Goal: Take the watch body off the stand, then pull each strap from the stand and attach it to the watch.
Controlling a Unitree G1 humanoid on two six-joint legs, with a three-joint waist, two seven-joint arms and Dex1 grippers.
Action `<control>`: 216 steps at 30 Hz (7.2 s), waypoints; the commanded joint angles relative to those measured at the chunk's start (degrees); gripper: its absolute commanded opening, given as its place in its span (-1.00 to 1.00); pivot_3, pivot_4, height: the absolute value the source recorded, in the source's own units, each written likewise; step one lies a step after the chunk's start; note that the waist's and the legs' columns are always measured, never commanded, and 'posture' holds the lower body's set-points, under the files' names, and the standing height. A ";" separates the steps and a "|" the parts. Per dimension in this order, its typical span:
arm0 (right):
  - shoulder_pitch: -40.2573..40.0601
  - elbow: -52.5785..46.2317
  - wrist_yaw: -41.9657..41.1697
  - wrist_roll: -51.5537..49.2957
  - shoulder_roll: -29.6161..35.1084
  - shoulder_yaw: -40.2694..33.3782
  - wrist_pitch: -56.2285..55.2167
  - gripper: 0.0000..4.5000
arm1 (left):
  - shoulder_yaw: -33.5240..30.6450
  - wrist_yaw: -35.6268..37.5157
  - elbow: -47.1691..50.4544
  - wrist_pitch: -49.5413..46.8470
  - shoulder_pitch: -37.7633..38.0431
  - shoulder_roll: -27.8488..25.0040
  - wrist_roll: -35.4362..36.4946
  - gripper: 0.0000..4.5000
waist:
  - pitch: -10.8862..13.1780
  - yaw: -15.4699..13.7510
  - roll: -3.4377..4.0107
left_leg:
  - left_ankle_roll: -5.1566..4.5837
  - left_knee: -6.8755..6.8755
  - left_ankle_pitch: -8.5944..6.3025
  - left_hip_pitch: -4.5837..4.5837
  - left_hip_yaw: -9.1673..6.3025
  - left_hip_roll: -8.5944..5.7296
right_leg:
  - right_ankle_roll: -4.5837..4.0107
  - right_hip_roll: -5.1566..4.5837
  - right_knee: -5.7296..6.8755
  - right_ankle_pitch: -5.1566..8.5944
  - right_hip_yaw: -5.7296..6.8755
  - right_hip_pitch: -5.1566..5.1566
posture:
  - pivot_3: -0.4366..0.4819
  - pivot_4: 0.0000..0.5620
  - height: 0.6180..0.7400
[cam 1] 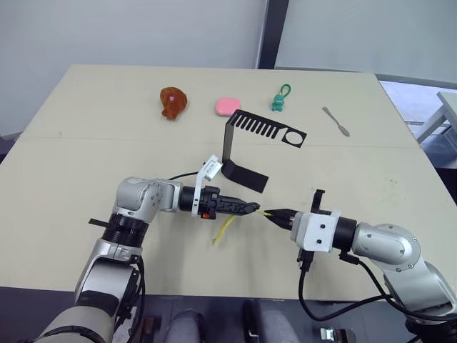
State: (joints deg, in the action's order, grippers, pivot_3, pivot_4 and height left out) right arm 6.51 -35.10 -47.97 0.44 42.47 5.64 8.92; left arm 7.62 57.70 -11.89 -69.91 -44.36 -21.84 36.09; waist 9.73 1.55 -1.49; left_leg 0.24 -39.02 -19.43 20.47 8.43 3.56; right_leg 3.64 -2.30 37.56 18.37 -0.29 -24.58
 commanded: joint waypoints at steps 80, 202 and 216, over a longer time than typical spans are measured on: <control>6.93 0.06 1.19 2.35 -2.74 1.86 4.58 -1.00 | -3.19 -3.13 5.33 -1.63 0.31 3.96 2.99 -0.29 | 0.00 0.03 0.00 | 0.01 -0.04 -0.01 -0.02 0.01 0.01 | -0.01 0.01 0.08 0.00 0.00 0.00 | -0.05 -0.47 1.00; 9.38 2.07 1.27 4.91 -3.59 3.31 6.31 -1.00 | -4.53 -3.98 5.00 -1.23 -1.29 7.03 3.24 -0.29 | 0.00 0.03 0.00 | 0.02 -0.04 -0.01 -0.02 0.01 0.01 | -0.01 0.00 0.08 0.00 0.00 -0.01 | -0.05 -0.47 1.00; 9.10 1.97 1.38 5.24 -3.89 3.45 6.01 -1.00 | -4.53 -4.12 5.33 -1.27 -1.01 6.79 3.12 -0.29 | 0.00 0.03 0.00 | 0.02 -0.04 -0.01 -0.02 0.01 0.01 | -0.01 0.00 0.08 0.00 0.00 -0.01 | -0.05 -0.47 1.00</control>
State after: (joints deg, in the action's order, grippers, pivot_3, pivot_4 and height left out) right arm 15.06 -31.07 -47.52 6.59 39.60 8.61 16.65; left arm 2.01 52.68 -9.32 -71.54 -44.22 -16.39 36.86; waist 9.72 1.59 -1.49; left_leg 0.26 -39.06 -19.44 20.45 8.44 3.57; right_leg 3.63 -2.30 37.64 18.38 -0.29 -24.59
